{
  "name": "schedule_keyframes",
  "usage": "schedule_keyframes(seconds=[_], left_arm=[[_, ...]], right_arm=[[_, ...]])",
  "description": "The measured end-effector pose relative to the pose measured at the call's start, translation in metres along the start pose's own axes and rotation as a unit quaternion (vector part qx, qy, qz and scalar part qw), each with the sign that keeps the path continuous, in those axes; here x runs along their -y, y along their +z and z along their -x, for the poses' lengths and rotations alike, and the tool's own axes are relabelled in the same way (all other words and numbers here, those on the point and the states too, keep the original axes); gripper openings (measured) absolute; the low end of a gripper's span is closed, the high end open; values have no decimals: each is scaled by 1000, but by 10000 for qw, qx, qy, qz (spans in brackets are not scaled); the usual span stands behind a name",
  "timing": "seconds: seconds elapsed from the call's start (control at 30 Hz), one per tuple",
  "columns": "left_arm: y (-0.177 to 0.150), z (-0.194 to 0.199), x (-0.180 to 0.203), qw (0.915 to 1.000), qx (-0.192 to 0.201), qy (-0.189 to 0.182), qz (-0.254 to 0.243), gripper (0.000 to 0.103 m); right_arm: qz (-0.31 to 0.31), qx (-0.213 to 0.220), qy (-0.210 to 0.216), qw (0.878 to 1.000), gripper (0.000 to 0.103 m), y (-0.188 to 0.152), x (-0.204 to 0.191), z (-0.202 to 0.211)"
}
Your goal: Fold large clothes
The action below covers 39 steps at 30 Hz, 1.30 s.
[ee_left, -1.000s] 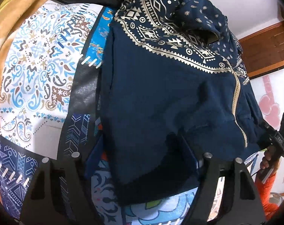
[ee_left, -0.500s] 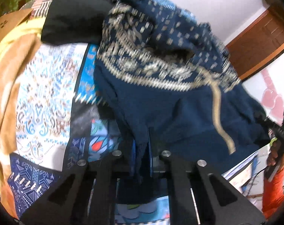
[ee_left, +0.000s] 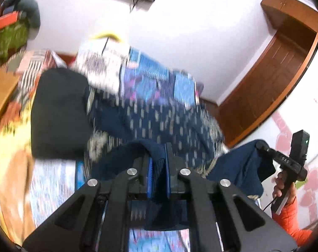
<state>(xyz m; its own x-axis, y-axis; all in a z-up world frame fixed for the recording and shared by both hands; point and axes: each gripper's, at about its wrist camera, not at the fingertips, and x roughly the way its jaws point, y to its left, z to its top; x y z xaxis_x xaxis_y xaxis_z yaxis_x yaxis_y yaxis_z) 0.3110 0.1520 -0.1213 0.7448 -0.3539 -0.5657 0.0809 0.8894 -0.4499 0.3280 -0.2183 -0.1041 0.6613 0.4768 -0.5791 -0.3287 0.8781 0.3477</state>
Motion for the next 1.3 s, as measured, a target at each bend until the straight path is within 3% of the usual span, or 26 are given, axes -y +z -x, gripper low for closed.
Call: schedule_keyframes(seconds=[0.13, 0.27, 0.47, 0.6, 0.77, 0.83, 0.9, 1.0, 1.2, 1.3], left_arm=[[51, -24, -16, 9987, 347, 378, 76, 8], [83, -67, -47, 9949, 379, 879, 324, 9], [78, -146, -101, 9871, -359, 1470, 532, 9], [56, -170, -107, 9825, -746, 1672, 335, 10], [47, -168, -94, 9783, -858, 1884, -43, 14], [47, -157, -85, 9785, -846, 1872, -163, 19], [47, -139, -72, 9796, -780, 1818, -343, 35], [44, -115, -50, 9788, -631, 1797, -753, 39], [21, -100, -19, 9748, -783, 1640, -1293, 47], [5, -114, -15, 9714, -1065, 1615, -1378, 47]], right_arm=[[-54, 137, -232, 9996, 8, 37, 12, -33], [-107, -17, -502, 9987, 8, 55, 29, -76], [-469, -690, -697, 9941, 9, 50, 70, -148], [-547, -912, -666, 9921, 9, 37, 85, -166], [-122, -1024, -827, 9912, 12, 35, 72, -156], [142, -1101, -1024, 9885, 16, 38, 63, -150], [541, -1053, -1194, 9858, 19, 38, 50, -137], [878, -962, -1193, 9843, 31, 35, 35, -118], [1278, -933, -759, 9845, 41, 16, 1, -91], [1242, -1221, -357, 9841, 43, 1, -12, -99]])
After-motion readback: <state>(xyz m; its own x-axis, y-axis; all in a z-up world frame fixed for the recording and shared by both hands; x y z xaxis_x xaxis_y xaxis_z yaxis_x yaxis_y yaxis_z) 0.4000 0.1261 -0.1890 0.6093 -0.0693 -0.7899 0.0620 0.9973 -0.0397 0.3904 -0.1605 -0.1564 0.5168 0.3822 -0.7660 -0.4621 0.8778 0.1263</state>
